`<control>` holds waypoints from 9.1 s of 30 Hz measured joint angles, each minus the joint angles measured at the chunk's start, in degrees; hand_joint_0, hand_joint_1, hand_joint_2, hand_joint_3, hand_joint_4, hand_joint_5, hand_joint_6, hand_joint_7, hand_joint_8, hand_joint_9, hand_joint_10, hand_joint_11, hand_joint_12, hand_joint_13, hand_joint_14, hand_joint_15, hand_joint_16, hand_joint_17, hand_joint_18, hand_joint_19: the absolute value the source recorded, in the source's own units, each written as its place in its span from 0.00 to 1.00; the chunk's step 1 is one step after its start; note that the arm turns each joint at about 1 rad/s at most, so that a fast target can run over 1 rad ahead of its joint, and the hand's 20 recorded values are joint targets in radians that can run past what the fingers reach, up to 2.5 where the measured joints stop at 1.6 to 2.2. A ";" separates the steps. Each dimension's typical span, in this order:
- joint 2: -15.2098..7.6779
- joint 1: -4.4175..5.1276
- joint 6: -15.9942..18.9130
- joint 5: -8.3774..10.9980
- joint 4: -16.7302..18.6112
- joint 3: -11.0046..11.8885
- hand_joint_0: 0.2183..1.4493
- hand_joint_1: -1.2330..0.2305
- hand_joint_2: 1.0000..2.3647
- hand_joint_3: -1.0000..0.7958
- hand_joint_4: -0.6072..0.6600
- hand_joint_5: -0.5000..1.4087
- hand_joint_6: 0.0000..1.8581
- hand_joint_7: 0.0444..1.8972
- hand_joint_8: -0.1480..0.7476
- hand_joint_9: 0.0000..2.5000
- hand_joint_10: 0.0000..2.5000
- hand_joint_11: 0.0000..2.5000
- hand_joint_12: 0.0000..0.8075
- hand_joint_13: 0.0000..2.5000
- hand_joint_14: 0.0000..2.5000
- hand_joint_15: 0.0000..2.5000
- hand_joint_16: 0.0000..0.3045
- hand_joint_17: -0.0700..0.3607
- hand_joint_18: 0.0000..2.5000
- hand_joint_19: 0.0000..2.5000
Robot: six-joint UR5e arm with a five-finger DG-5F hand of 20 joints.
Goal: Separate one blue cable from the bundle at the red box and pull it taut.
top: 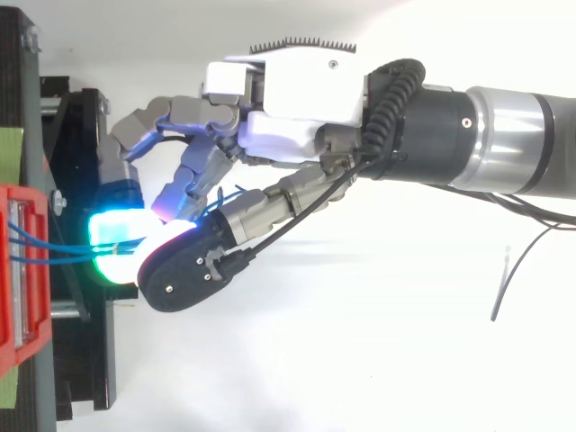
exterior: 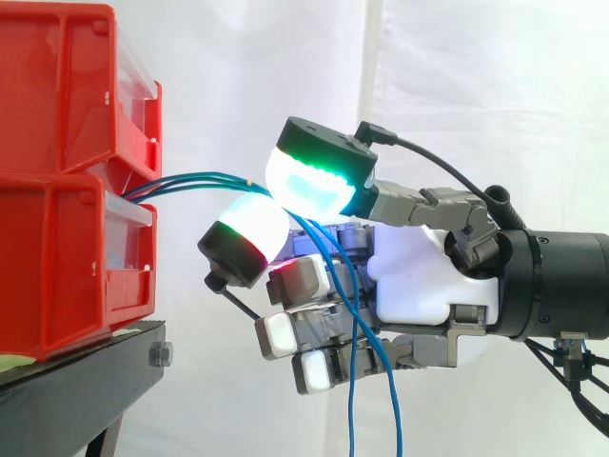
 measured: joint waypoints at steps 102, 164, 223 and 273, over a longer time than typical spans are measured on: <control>0.00 -1.60 0.25 -2.01 -4.63 2.78 0.41 0.25 0.00 0.28 0.47 0.18 0.48 0.60 0.50 0.48 0.01 0.55 0.49 0.42 0.01 0.27 0.14 0.39 0.37 0.28; 0.01 -1.60 0.33 -1.98 -4.73 2.95 0.27 0.42 0.00 0.28 0.52 0.21 0.38 0.62 0.53 0.50 0.01 0.51 0.53 0.43 0.01 0.27 0.17 0.43 0.39 0.30; 0.01 -1.45 0.29 -2.19 -4.84 3.09 0.32 0.41 0.01 0.34 0.54 0.18 0.45 0.58 0.52 0.48 0.01 0.51 0.52 0.42 0.01 0.27 0.16 0.41 0.38 0.32; 0.01 -1.34 0.15 -2.06 -4.75 3.20 0.32 0.30 0.01 0.43 0.53 0.17 0.47 0.59 0.51 0.44 0.01 0.50 0.52 0.39 0.01 0.27 0.16 0.42 0.37 0.31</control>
